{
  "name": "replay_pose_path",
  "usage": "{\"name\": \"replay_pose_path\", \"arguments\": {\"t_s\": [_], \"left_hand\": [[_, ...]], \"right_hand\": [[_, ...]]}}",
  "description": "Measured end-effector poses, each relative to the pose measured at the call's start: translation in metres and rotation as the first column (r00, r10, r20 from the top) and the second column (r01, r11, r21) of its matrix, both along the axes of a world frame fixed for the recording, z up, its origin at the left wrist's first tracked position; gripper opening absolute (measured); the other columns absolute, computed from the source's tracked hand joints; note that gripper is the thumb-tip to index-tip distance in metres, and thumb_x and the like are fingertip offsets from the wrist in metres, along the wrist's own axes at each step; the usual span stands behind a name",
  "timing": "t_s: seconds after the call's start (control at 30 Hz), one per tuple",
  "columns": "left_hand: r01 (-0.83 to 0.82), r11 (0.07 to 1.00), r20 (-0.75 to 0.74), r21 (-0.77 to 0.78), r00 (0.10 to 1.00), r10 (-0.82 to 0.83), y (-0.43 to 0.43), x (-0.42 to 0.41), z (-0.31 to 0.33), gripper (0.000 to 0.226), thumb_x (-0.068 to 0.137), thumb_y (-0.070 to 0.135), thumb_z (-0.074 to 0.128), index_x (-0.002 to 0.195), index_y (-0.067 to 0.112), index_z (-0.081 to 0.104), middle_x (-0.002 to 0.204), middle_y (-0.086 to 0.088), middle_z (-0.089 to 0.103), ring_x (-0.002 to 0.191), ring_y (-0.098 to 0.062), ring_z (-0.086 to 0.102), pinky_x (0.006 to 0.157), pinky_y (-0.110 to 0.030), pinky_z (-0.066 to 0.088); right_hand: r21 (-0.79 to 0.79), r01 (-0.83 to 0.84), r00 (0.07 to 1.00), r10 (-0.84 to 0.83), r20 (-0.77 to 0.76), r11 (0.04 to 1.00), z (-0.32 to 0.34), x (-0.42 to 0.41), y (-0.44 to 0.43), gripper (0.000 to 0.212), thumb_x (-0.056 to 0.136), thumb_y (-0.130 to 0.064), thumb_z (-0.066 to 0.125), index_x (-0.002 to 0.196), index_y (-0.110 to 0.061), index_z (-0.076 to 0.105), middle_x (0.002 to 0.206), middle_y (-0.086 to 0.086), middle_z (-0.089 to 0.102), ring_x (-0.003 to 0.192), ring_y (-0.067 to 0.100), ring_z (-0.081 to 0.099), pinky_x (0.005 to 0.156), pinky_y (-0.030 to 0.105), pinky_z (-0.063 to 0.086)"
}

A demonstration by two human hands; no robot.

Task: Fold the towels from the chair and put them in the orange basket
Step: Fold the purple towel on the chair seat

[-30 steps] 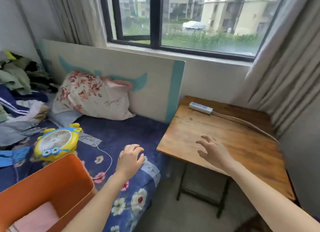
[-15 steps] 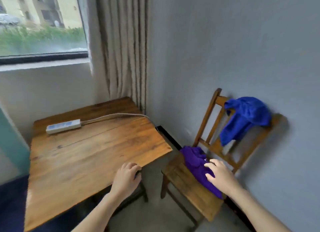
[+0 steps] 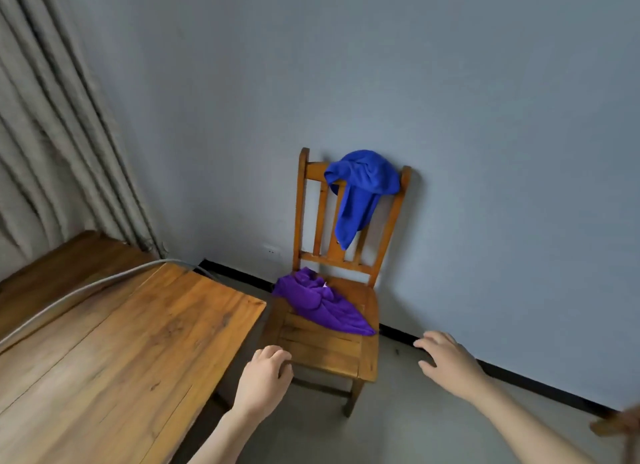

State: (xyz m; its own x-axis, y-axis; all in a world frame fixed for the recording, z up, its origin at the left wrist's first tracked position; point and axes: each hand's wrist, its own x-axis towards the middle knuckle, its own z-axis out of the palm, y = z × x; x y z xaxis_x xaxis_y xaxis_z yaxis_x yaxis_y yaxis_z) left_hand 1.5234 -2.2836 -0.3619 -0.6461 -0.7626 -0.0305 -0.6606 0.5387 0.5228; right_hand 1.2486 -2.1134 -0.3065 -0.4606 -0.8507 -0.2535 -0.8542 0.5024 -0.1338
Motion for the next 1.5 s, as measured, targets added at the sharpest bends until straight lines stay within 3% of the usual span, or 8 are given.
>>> {"name": "replay_pose_path", "arguments": {"t_s": [0.3,0.63,0.9,1.23,1.5], "left_hand": [[0.01,0.999,0.03,0.039,0.999,-0.011,-0.045,-0.02,-0.014,0.028,0.096,0.025,0.043,0.12,0.021,0.058,0.128,0.007,0.052,0.119,-0.01,0.045,0.092,-0.015,0.037],[-0.023,0.995,0.164,0.099,0.986,0.007,-0.109,-0.099,-0.039,0.031,0.096,0.028,0.043,0.124,0.023,0.055,0.131,0.007,0.051,0.119,-0.009,0.046,0.094,-0.014,0.04],[-0.127,0.98,0.25,0.154,0.965,0.085,-0.135,-0.176,-0.061,0.03,0.097,0.025,0.041,0.122,0.021,0.057,0.13,0.006,0.052,0.12,-0.011,0.047,0.098,-0.019,0.037],[-0.132,0.949,0.392,0.285,0.92,0.01,-0.154,-0.196,-0.132,0.031,0.095,0.026,0.041,0.122,0.022,0.056,0.128,0.009,0.053,0.117,-0.012,0.046,0.093,-0.019,0.039],[-0.02,0.941,0.518,0.337,0.839,-0.168,-0.194,-0.22,-0.225,0.04,0.096,0.027,0.037,0.135,0.023,0.044,0.137,0.006,0.044,0.128,-0.016,0.037,0.101,-0.027,0.037]], "right_hand": [[0.041,0.093,0.992,-0.096,0.083,0.995,-0.031,-0.015,-0.022,0.04,0.094,-0.029,0.046,0.133,-0.023,0.045,0.137,-0.005,0.04,0.129,0.012,0.034,0.097,0.02,0.031],[0.041,0.014,0.983,-0.021,0.181,0.999,-0.062,-0.088,-0.128,0.038,0.095,-0.028,0.045,0.133,-0.02,0.046,0.139,-0.002,0.043,0.129,0.014,0.038,0.101,0.023,0.037],[0.161,-0.094,0.968,0.053,0.244,0.982,-0.099,-0.162,-0.174,0.039,0.095,-0.026,0.046,0.133,-0.018,0.046,0.138,0.0,0.044,0.128,0.017,0.04,0.1,0.029,0.04],[0.285,-0.162,0.929,0.049,0.366,0.945,-0.184,-0.171,-0.207,0.038,0.094,-0.024,0.047,0.132,-0.018,0.047,0.136,0.001,0.046,0.124,0.017,0.045,0.103,0.028,0.038],[0.342,-0.183,0.927,0.046,0.372,0.922,-0.282,-0.143,-0.234,0.043,0.094,-0.027,0.048,0.136,-0.023,0.04,0.139,-0.002,0.043,0.13,0.019,0.039,0.106,0.031,0.037]]}}
